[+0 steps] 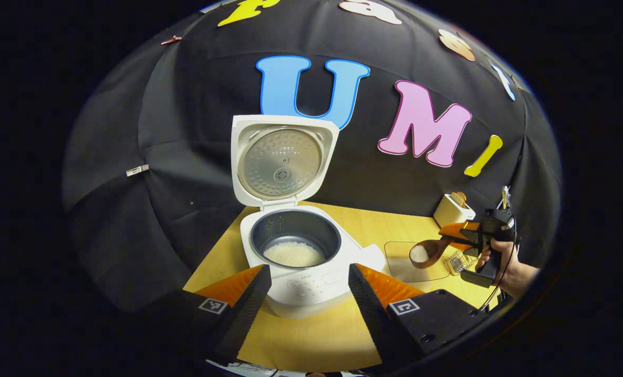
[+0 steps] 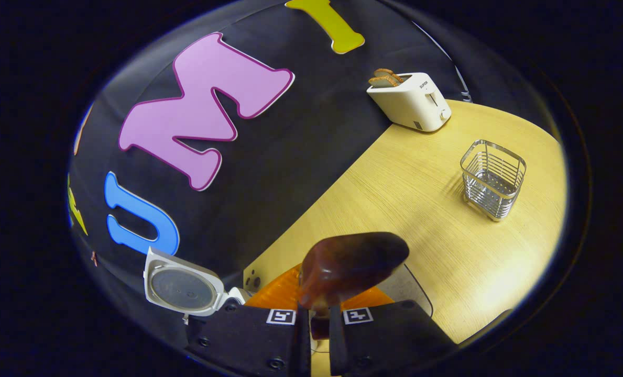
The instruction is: Close the left gripper, press the button to open the rice cooker; take a wooden spoon from the chopstick holder with the right hand, scoop a spoonful of rice and pour it into the rice cooker, then put the wooden spoon back into the chopstick holder.
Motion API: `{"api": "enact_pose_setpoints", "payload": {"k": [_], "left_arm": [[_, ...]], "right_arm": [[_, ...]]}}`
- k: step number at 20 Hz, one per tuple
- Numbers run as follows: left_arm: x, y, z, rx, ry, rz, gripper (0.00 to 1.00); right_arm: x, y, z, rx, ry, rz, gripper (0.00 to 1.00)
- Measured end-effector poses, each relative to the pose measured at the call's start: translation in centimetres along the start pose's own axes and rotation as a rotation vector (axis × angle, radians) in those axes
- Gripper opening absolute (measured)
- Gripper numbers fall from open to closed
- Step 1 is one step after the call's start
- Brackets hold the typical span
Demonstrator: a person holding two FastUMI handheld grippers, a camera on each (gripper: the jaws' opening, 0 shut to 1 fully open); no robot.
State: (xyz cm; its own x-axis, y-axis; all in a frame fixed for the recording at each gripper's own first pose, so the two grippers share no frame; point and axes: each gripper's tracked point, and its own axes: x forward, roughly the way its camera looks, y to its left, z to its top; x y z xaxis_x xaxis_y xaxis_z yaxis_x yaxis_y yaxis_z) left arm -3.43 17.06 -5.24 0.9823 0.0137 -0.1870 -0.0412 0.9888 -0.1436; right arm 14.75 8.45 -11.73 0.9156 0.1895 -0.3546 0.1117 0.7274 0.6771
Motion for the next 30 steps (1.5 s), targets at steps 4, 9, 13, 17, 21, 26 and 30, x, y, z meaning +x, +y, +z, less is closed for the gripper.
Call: {"api": "enact_pose_setpoints", "payload": {"k": [4,9,13,17,21,26,30], "left_arm": [[-0.2,-0.3,0.0,0.005,-0.001,-0.010,0.96],[-0.3,-0.1,0.2,0.011,-0.009,-0.024,0.96],[-0.7,0.9,0.0,0.006,-0.016,-0.024,0.95],[-1.4,2.6,-0.2,-0.020,-0.028,-0.001,0.95],[-2.4,4.9,-1.0,-0.047,-0.025,0.038,0.95],[-3.8,8.3,-2.2,-0.112,-0.016,0.114,0.96],[-4.6,10.8,-2.8,-0.166,-0.010,0.174,0.95]], "right_arm": [[-1.2,2.3,1.6,-0.059,-0.039,0.043,0.18],[-2.9,6.6,3.0,-0.049,-0.069,0.105,0.18],[-3.4,11.1,3.6,-0.042,-0.080,0.174,0.18],[-2.7,15.7,2.5,-0.060,-0.064,0.232,0.18],[-1.1,20.9,-1.2,-0.108,0.003,0.300,0.18],[1.5,26.0,-7.7,-0.179,0.080,0.357,0.18],[3.1,27.9,-13.7,-0.349,0.128,0.388,0.18]]}}
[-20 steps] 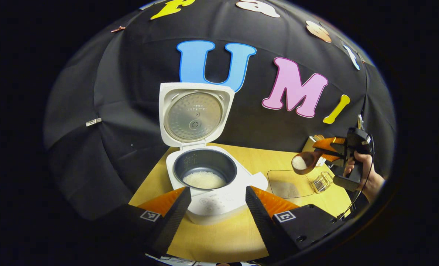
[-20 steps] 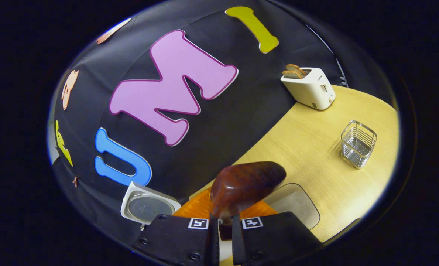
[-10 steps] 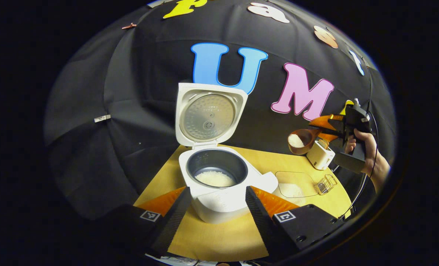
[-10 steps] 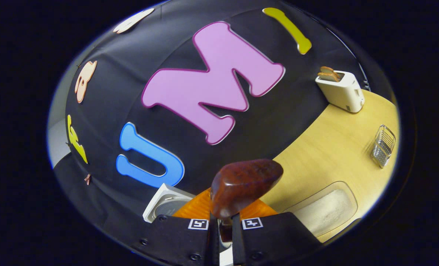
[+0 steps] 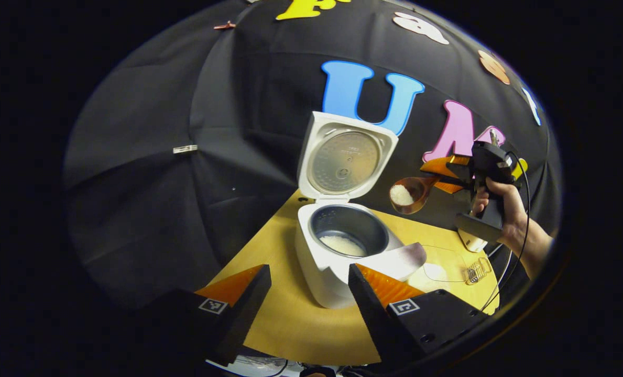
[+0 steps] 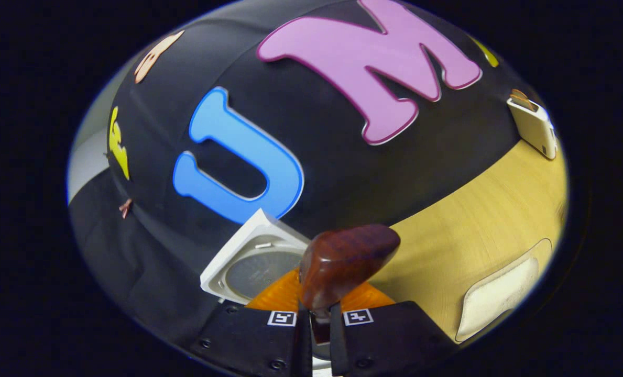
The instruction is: Close the left gripper, press the button to open the rice cooker; take a wooden spoon from the chopstick holder with the right hand, scoop a spoonful of rice and pour it into the rice cooker, then put the wooden spoon back into the chopstick holder.
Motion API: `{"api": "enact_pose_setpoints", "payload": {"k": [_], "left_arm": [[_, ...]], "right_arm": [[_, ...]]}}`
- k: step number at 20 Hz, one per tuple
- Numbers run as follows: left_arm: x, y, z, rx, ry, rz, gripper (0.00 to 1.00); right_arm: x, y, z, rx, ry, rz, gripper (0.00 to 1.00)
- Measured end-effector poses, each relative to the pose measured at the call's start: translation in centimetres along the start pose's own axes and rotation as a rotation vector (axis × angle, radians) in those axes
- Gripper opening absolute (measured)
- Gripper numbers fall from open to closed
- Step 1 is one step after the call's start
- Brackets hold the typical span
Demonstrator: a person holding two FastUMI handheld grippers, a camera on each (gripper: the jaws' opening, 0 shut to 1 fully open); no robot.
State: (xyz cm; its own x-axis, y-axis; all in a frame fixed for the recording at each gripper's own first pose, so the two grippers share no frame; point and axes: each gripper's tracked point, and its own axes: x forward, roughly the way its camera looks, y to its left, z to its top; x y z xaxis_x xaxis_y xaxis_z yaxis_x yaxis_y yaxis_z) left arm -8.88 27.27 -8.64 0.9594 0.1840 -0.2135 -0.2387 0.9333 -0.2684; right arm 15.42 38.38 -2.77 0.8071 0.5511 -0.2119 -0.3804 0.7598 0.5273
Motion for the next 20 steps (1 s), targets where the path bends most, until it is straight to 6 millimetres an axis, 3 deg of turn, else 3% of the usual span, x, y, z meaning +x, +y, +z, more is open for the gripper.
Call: {"api": "enact_pose_setpoints", "payload": {"k": [5,6,8,10,17,20], "left_arm": [[0.0,1.7,0.0,-0.022,0.006,0.043,0.92],[0.2,2.2,0.0,-0.023,0.005,0.046,0.96],[0.4,2.5,0.2,-0.022,0.007,0.054,0.92],[0.5,2.6,0.2,-0.020,0.009,0.059,0.96],[0.5,2.5,0.6,-0.013,-0.005,0.064,0.96],[0.4,2.4,0.7,-0.016,-0.014,0.065,0.96]], "right_arm": [[3.1,1.9,-5.1,-0.293,0.055,0.032,0.17],[3.4,2.0,-5.4,-0.338,0.055,0.037,0.18],[4.1,2.3,-5.9,-0.447,0.043,0.046,0.17],[4.6,2.9,-6.5,-0.544,0.038,0.062,0.17],[4.1,5.1,-8.0,-0.983,-0.038,0.166,0.18],[3.6,5.3,-9.5,-1.057,-0.023,0.195,0.18]]}}
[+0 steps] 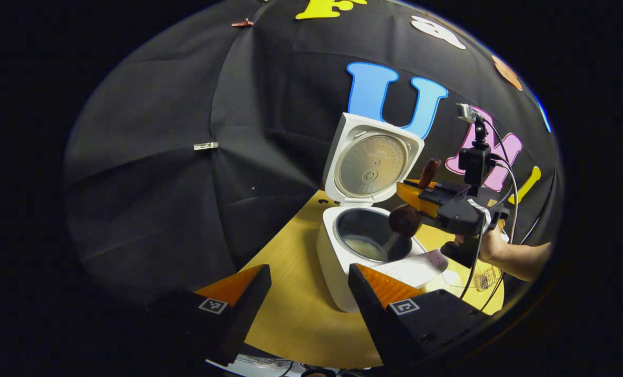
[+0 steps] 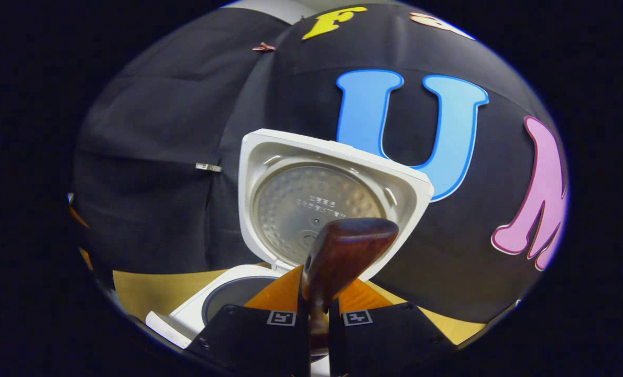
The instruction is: Close the left gripper, press the button to open the rice cooker; take a wooden spoon from the chopstick holder with the right hand, scoop a spoonful of rice and pour it into the rice cooker, then put the wooden spoon back into the chopstick holder.
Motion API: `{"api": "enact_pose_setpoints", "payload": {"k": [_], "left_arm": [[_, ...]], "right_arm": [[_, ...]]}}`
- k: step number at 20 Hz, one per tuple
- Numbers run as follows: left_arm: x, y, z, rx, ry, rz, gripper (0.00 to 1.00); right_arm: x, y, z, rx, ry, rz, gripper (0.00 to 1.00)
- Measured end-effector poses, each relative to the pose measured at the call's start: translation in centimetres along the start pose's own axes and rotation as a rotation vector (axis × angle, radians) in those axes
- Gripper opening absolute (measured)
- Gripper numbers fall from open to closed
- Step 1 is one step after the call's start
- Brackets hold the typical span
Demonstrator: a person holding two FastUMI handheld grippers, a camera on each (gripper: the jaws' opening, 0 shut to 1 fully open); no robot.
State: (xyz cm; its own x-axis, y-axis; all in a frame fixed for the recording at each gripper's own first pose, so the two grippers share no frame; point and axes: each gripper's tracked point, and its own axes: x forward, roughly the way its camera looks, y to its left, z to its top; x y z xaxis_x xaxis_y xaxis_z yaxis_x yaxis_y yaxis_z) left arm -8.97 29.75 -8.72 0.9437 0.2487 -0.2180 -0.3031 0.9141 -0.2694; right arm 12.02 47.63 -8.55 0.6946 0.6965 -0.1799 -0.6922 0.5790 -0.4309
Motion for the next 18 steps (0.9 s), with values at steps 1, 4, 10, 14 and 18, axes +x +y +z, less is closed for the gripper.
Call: {"api": "enact_pose_setpoints", "payload": {"k": [1,4,10,14,18], "left_arm": [[-0.1,0.0,0.1,0.000,-0.003,0.001,0.95],[-0.2,-0.2,0.2,-0.002,-0.008,0.002,0.96],[-0.6,-0.8,0.3,-0.028,-0.030,-0.025,0.96],[-0.5,-1.6,0.4,-0.041,-0.043,-0.050,0.96],[-0.1,-3.5,1.1,-0.020,-0.055,-0.081,0.92]], "right_arm": [[0.0,0.3,0.0,0.008,0.004,0.009,0.18],[0.0,-0.3,0.6,0.070,-0.002,-0.005,0.18],[-1.0,-2.0,1.7,0.337,0.025,-0.025,0.18],[-3.1,-4.2,3.2,0.485,0.018,-0.056,0.18],[-6.3,-8.9,4.3,0.583,-0.022,-0.116,0.18]]}}
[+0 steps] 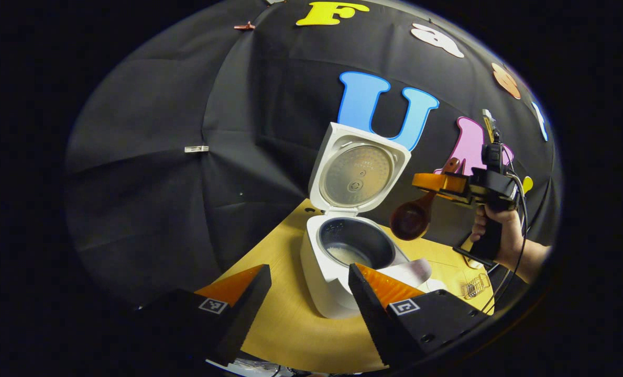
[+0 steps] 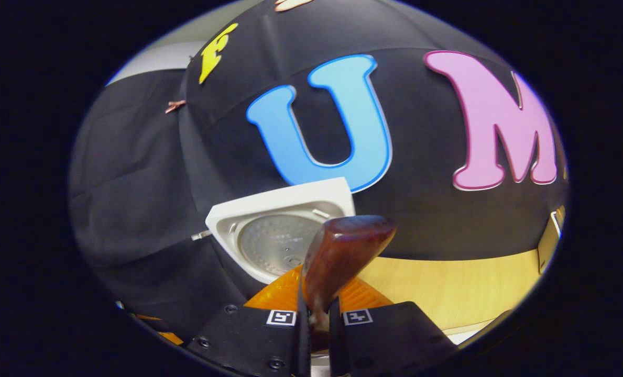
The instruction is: Close the left gripper, press the button to open the rice cooker; take a wooden spoon from the chopstick holder with the right hand, scoop a spoonful of rice and pour it into the rice cooker, then put the wooden spoon back into the chopstick holder.
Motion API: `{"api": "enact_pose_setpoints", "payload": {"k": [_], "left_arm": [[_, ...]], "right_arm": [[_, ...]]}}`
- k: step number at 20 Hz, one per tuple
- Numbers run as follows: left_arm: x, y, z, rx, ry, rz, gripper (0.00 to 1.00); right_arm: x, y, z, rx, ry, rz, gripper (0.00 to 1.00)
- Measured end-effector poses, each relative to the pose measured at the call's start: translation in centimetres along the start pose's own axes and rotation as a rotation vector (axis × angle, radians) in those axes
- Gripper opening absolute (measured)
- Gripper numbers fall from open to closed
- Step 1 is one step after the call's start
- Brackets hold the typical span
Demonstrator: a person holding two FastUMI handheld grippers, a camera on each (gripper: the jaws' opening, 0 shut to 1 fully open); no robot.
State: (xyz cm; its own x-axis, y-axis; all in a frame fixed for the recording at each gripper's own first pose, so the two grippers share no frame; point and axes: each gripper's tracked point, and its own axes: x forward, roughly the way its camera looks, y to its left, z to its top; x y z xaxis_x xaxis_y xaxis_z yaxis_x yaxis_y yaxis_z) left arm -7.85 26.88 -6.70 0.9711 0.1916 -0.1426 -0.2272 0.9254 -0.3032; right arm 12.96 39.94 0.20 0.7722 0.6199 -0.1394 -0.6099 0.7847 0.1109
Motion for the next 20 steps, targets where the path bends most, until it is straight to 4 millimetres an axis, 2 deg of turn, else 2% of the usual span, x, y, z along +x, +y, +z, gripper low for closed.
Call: {"api": "enact_pose_setpoints", "payload": {"k": [1,4,12,14,15,20], "left_arm": [[0.2,-0.8,0.2,0.008,0.000,-0.010,0.96],[0.6,-4.2,0.7,0.043,-0.007,-0.052,0.96],[1.0,-13.5,0.7,0.113,-0.017,-0.123,0.96],[1.1,-15.6,0.5,0.125,-0.018,-0.133,0.92],[1.1,-16.5,0.4,0.131,-0.018,-0.136,0.96],[1.4,-20.1,-0.2,0.128,-0.001,-0.127,0.96]], "right_arm": [[-0.9,-1.1,0.5,0.013,-0.007,-0.016,0.18],[-3.8,-4.7,1.8,0.077,-0.029,-0.060,0.18],[-12.0,-17.8,4.0,0.155,-0.100,-0.230,0.18],[-14.3,-21.2,4.2,0.166,-0.113,-0.279,0.18],[-15.7,-22.9,4.2,0.170,-0.117,-0.305,0.18],[-21.4,-31.8,3.5,0.196,-0.125,-0.437,0.18]]}}
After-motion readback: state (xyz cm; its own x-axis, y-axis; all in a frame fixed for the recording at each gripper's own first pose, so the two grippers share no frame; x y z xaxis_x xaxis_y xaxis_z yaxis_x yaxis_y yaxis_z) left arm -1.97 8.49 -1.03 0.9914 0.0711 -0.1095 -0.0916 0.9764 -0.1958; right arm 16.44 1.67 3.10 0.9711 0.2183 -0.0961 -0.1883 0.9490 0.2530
